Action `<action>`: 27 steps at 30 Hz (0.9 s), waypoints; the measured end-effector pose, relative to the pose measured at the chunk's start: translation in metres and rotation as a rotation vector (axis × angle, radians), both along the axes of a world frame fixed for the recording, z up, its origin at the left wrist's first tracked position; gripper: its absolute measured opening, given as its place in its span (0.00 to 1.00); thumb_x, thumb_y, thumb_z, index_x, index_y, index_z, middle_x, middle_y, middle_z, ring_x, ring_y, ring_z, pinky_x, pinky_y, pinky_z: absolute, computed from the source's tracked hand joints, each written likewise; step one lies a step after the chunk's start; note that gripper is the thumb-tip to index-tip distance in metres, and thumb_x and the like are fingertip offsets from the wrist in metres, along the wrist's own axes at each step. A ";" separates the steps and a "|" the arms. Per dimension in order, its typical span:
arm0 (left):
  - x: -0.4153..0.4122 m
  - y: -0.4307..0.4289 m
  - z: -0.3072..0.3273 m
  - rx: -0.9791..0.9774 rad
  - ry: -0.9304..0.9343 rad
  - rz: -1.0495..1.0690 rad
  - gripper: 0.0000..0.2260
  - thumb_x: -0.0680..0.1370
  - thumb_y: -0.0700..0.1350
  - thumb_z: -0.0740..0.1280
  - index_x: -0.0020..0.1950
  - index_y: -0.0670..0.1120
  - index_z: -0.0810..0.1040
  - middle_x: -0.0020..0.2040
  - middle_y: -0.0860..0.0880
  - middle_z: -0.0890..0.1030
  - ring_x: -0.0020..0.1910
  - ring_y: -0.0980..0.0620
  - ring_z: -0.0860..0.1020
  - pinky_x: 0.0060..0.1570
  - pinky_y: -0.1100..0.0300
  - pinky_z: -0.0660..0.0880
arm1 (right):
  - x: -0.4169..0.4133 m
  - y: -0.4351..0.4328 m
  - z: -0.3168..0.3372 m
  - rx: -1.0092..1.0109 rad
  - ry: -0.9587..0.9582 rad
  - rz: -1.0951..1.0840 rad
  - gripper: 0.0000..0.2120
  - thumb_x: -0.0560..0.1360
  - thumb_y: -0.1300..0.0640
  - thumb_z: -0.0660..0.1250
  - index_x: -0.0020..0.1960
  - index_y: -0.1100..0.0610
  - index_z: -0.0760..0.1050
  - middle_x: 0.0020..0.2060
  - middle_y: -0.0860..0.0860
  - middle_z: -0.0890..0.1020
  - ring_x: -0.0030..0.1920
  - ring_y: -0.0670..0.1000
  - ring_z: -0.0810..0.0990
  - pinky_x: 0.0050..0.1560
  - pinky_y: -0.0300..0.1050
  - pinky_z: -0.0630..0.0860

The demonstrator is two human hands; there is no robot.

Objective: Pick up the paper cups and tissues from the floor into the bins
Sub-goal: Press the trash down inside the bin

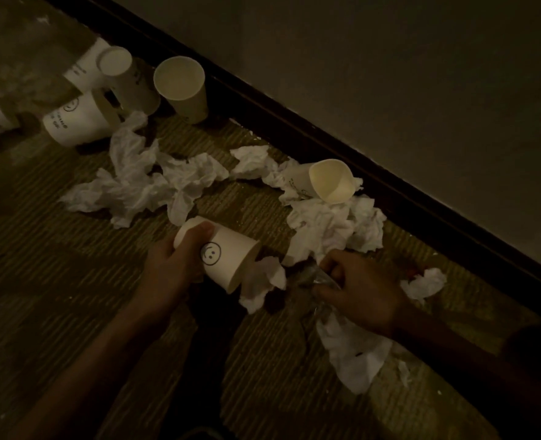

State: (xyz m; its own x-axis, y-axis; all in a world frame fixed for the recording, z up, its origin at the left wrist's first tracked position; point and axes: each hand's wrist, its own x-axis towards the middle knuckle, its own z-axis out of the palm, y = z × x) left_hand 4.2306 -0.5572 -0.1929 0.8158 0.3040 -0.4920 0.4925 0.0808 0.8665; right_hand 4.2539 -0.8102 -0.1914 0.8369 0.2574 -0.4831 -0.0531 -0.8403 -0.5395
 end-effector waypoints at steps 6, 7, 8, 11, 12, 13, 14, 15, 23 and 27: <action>0.002 -0.012 0.013 0.022 -0.053 -0.015 0.09 0.79 0.53 0.65 0.43 0.51 0.79 0.28 0.55 0.81 0.23 0.60 0.77 0.19 0.67 0.67 | 0.011 -0.016 0.026 0.199 0.228 -0.237 0.16 0.67 0.56 0.78 0.49 0.56 0.75 0.38 0.51 0.82 0.41 0.49 0.83 0.36 0.42 0.78; 0.002 -0.015 0.018 0.030 -0.073 -0.031 0.10 0.79 0.53 0.65 0.41 0.52 0.80 0.26 0.55 0.79 0.21 0.59 0.74 0.18 0.66 0.66 | 0.012 -0.019 0.030 0.226 0.259 -0.263 0.17 0.66 0.56 0.79 0.49 0.56 0.75 0.41 0.52 0.82 0.43 0.51 0.82 0.38 0.44 0.79; 0.003 -0.019 0.023 0.039 -0.101 -0.052 0.12 0.79 0.54 0.65 0.38 0.52 0.80 0.25 0.54 0.78 0.20 0.59 0.73 0.18 0.65 0.65 | 0.014 -0.021 0.035 0.252 0.281 -0.284 0.18 0.65 0.56 0.79 0.49 0.56 0.75 0.44 0.52 0.81 0.44 0.50 0.82 0.38 0.43 0.79; 0.005 -0.032 0.038 0.055 -0.154 -0.125 0.13 0.73 0.63 0.67 0.36 0.57 0.82 0.28 0.52 0.80 0.22 0.57 0.74 0.19 0.64 0.67 | 0.016 -0.029 0.054 0.356 0.355 -0.337 0.18 0.64 0.54 0.80 0.51 0.53 0.78 0.46 0.51 0.83 0.42 0.46 0.84 0.34 0.35 0.77; 0.006 -0.035 0.042 0.073 -0.164 -0.144 0.14 0.70 0.67 0.66 0.36 0.59 0.82 0.30 0.53 0.82 0.23 0.58 0.77 0.20 0.65 0.68 | 0.015 -0.033 0.061 0.403 0.381 -0.348 0.18 0.64 0.53 0.80 0.51 0.53 0.79 0.46 0.52 0.84 0.43 0.47 0.85 0.37 0.38 0.79; 0.007 -0.039 0.048 0.087 -0.173 -0.168 0.15 0.68 0.69 0.65 0.38 0.60 0.83 0.32 0.54 0.83 0.25 0.58 0.79 0.21 0.66 0.70 | 0.012 -0.036 0.070 0.447 0.402 -0.358 0.17 0.63 0.51 0.80 0.50 0.53 0.81 0.46 0.53 0.85 0.45 0.49 0.85 0.42 0.43 0.81; 0.008 -0.045 0.052 0.096 -0.192 -0.205 0.15 0.68 0.70 0.64 0.40 0.62 0.83 0.34 0.55 0.84 0.28 0.59 0.81 0.23 0.65 0.72 | 0.009 -0.041 0.078 0.497 0.418 -0.376 0.18 0.62 0.50 0.80 0.49 0.53 0.82 0.47 0.54 0.85 0.47 0.52 0.85 0.46 0.48 0.82; 0.010 -0.052 0.059 0.094 -0.213 -0.254 0.16 0.68 0.70 0.64 0.43 0.62 0.83 0.37 0.55 0.85 0.32 0.58 0.83 0.27 0.61 0.75 | 0.005 -0.048 0.088 0.564 0.438 -0.409 0.18 0.61 0.49 0.79 0.48 0.53 0.83 0.47 0.55 0.85 0.47 0.53 0.85 0.46 0.49 0.82; 0.040 -0.155 0.187 0.049 -0.474 -0.688 0.12 0.67 0.68 0.70 0.45 0.65 0.81 0.37 0.59 0.84 0.31 0.62 0.82 0.23 0.68 0.73 | -0.026 -0.130 0.205 0.807 0.334 -0.601 0.17 0.65 0.43 0.72 0.48 0.53 0.79 0.38 0.51 0.83 0.35 0.47 0.82 0.36 0.43 0.80; 0.038 -0.207 0.268 0.086 -0.650 -0.840 0.07 0.66 0.64 0.69 0.42 0.67 0.81 0.35 0.61 0.83 0.28 0.63 0.80 0.22 0.68 0.72 | -0.049 -0.174 0.270 0.844 0.097 -0.590 0.26 0.61 0.38 0.72 0.52 0.55 0.76 0.38 0.51 0.82 0.36 0.46 0.82 0.35 0.42 0.78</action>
